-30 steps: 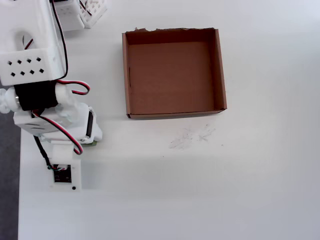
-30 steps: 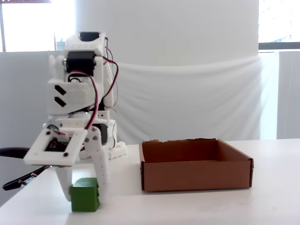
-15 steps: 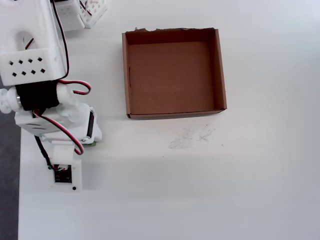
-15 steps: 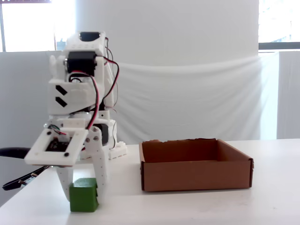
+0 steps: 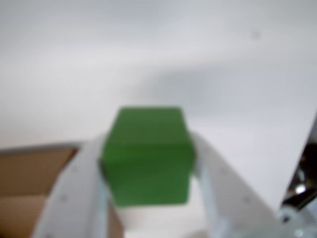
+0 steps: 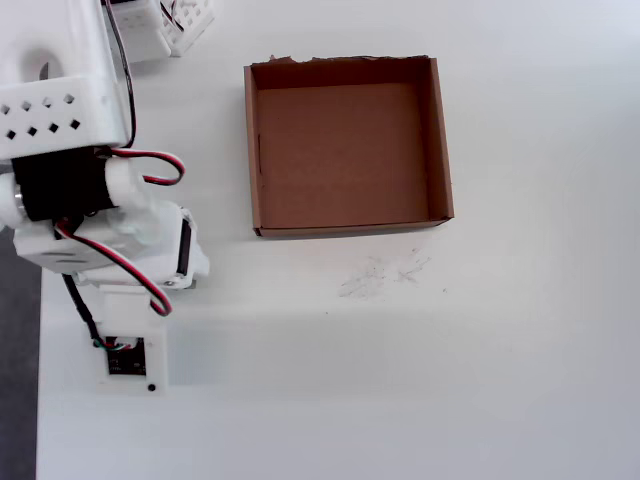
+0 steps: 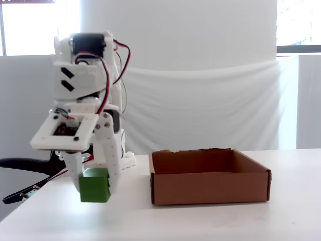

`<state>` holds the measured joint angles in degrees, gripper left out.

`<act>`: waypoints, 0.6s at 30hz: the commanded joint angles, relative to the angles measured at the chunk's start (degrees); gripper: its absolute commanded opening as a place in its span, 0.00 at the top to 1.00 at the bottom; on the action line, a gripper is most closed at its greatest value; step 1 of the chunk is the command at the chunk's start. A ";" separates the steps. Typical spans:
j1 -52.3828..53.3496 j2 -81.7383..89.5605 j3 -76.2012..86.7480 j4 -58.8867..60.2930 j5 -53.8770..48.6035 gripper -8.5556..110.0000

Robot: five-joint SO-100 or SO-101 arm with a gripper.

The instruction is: Grasp a green cube and put it in a box.

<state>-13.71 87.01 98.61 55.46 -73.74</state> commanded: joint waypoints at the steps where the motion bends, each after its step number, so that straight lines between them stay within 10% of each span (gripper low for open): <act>1: -3.25 6.59 -3.78 2.29 2.64 0.82; 18: -31.38 16.79 4.92 6.42 24.26 0.82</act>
<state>-41.57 99.58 102.22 63.37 -52.29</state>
